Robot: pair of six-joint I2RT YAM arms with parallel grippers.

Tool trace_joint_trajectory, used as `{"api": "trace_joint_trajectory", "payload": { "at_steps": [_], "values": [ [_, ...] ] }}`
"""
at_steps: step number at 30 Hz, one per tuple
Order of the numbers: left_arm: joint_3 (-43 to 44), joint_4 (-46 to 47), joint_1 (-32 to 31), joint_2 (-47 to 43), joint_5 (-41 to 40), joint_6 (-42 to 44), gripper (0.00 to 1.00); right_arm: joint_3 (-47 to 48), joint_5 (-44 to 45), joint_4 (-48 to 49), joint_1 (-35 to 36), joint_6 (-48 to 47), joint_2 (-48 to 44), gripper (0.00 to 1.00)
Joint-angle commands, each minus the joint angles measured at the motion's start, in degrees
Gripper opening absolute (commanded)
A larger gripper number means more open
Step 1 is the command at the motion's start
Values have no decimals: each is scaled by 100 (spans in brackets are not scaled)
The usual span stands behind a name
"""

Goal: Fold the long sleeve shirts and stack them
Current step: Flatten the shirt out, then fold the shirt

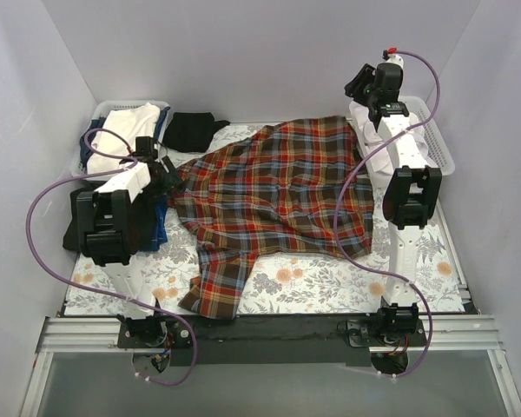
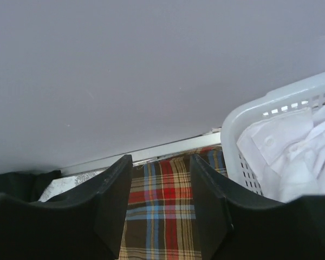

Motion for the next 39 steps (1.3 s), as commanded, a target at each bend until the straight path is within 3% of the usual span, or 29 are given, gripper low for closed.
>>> {"api": "trace_joint_trajectory", "payload": {
  "at_steps": [1,6,10,11,17,24,30,34,39],
  "values": [
    [-414,236,86,-725,540,-15,74,-528,88,275,-11,-300,-1022,56],
    [-1291,605,33,-1435,1051,-358,75,-1249,-113,-1162,95,-791,-2009,57],
    [-2082,1045,-81,-2007,1552,-780,75,-2521,88,-2229,437,-1100,-3140,57],
    [-2198,1071,-116,-2079,1640,-859,76,-3264,254,-2483,525,-961,-3353,57],
    [-2788,967,-406,-2325,1703,-1229,76,-6096,238,-2617,569,-379,-4795,57],
    [-3087,764,-599,-2378,1781,-1334,76,-7374,501,-2969,569,-230,-5586,61],
    [-3324,580,-810,-2475,1659,-1563,76,-7929,335,-2882,438,-80,-5509,72],
    [-3421,509,-837,-2545,1588,-1633,68,-8149,203,-2645,332,-72,-5263,72],
    [-3439,465,-863,-2686,1580,-1695,28,-8255,-43,-2600,315,-72,-5034,72]
  ]
}}
